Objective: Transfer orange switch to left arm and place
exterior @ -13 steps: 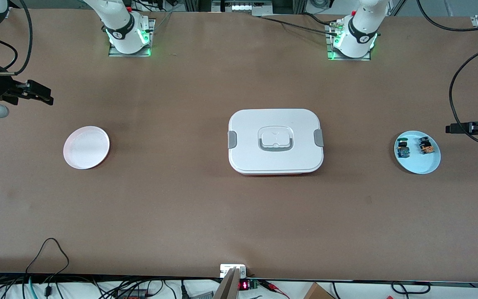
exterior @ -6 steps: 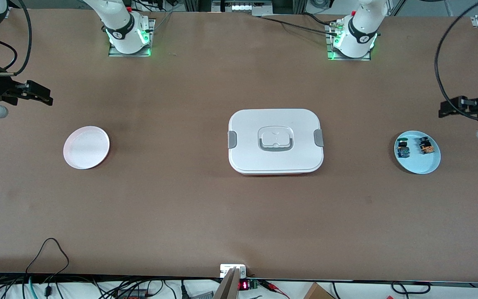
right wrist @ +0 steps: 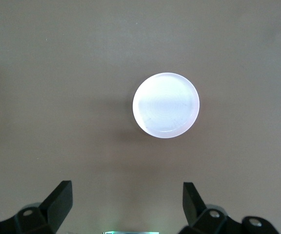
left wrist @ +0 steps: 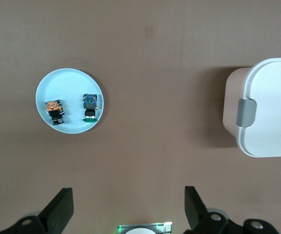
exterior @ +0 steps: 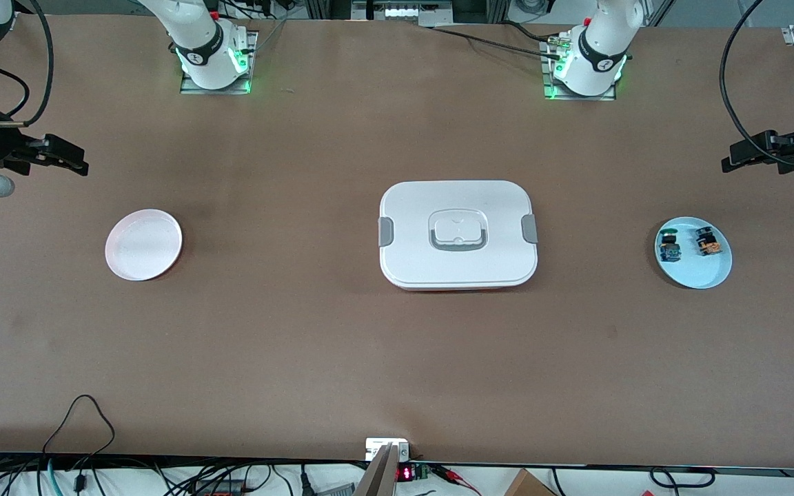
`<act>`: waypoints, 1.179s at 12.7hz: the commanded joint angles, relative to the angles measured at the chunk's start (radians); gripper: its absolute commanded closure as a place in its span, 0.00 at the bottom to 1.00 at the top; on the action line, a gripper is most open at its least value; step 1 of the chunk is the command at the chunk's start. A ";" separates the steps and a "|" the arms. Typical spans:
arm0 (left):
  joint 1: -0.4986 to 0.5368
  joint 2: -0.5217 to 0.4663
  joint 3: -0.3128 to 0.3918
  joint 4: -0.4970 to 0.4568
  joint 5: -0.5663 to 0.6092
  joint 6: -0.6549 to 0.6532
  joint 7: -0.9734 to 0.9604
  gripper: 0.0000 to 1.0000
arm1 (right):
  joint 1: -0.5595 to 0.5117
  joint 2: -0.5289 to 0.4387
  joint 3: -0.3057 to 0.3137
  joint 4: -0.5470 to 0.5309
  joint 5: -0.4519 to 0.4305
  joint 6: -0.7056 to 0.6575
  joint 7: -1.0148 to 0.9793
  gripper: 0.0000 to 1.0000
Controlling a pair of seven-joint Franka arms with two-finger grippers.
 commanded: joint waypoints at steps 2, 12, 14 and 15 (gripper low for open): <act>-0.030 -0.126 0.032 -0.193 -0.014 0.139 0.115 0.00 | -0.005 -0.006 0.003 0.001 0.015 -0.004 -0.006 0.00; -0.056 -0.124 0.022 -0.135 0.078 0.102 0.005 0.00 | -0.002 -0.006 0.007 0.001 0.012 0.004 -0.006 0.00; -0.058 -0.115 0.019 -0.111 0.079 0.099 0.015 0.00 | -0.002 -0.006 0.007 0.001 0.010 0.004 -0.006 0.00; -0.058 -0.106 0.017 -0.103 0.081 0.094 0.015 0.00 | -0.002 -0.006 0.007 0.001 0.009 0.004 -0.008 0.00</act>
